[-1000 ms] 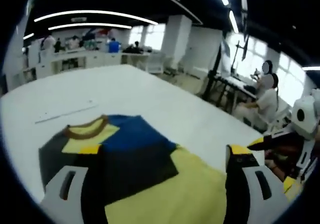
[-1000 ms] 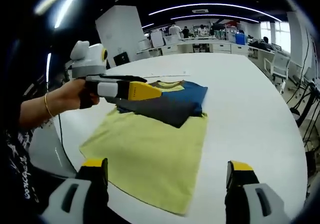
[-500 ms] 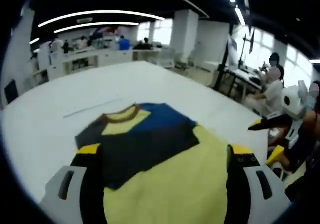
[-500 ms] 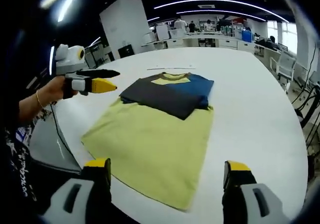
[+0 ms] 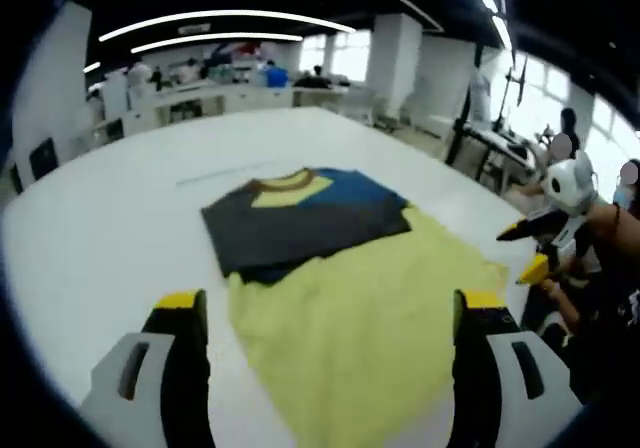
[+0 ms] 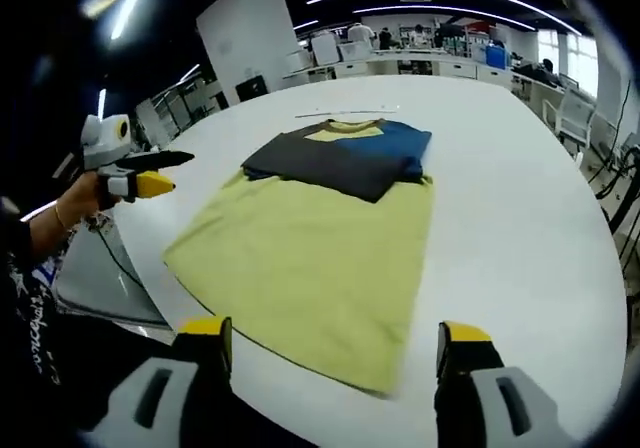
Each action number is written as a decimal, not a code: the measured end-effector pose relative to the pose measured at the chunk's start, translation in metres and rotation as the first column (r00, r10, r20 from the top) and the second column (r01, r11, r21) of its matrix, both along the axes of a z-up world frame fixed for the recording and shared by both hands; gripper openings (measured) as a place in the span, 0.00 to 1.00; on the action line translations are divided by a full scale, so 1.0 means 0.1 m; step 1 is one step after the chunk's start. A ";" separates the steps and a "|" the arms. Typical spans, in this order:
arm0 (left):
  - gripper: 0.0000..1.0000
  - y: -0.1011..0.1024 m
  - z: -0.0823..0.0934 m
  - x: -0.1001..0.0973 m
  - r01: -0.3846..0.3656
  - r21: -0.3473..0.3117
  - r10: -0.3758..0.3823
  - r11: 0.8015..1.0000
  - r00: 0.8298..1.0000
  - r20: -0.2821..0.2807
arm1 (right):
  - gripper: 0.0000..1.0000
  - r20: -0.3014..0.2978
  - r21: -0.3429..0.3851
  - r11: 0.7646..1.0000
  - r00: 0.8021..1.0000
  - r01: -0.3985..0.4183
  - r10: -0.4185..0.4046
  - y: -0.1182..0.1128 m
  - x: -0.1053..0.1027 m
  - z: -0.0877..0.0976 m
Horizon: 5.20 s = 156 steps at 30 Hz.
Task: Fold the garment on the visible template until the final outline fits inside the template.
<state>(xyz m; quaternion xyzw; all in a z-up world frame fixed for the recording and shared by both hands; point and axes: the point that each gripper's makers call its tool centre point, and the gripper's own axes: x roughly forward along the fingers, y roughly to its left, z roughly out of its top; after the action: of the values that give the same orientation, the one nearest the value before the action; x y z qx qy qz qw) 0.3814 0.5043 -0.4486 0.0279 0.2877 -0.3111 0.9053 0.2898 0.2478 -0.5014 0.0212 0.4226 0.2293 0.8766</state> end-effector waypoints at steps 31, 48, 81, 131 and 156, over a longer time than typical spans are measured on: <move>0.55 0.62 -0.80 -0.88 -0.137 0.100 0.158 0.985 0.957 -0.242 | 0.36 -0.046 0.001 0.985 0.984 0.170 -0.170 -0.23 -0.17 -0.29; 0.19 0.70 -0.86 -0.91 -0.263 0.061 0.268 0.963 0.907 -0.325 | 0.12 -0.022 -0.031 0.979 0.979 0.202 -0.202 -0.30 -0.14 -0.35; 0.00 0.79 -0.87 -1.28 -0.067 0.244 0.158 0.968 0.912 -0.379 | 0.00 -0.063 -0.036 0.968 0.966 0.248 -0.249 -0.27 -0.42 -0.36; 0.00 0.77 -0.02 -0.89 -0.048 0.197 0.101 0.979 0.959 -0.265 | 0.00 0.054 -0.151 0.979 0.990 0.140 -0.133 -0.18 -0.12 0.36; 0.00 0.76 0.67 0.19 -0.214 0.126 0.217 0.969 0.976 -0.006 | 0.00 0.245 -0.124 0.978 0.960 0.170 -0.136 -0.17 1.00 0.97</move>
<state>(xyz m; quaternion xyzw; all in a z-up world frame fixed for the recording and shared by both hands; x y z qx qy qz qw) 0.4000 0.5803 -0.3817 0.0498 0.3166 -0.1928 0.9274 0.3893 0.2304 -0.4040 -0.0367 0.3283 0.1306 0.9348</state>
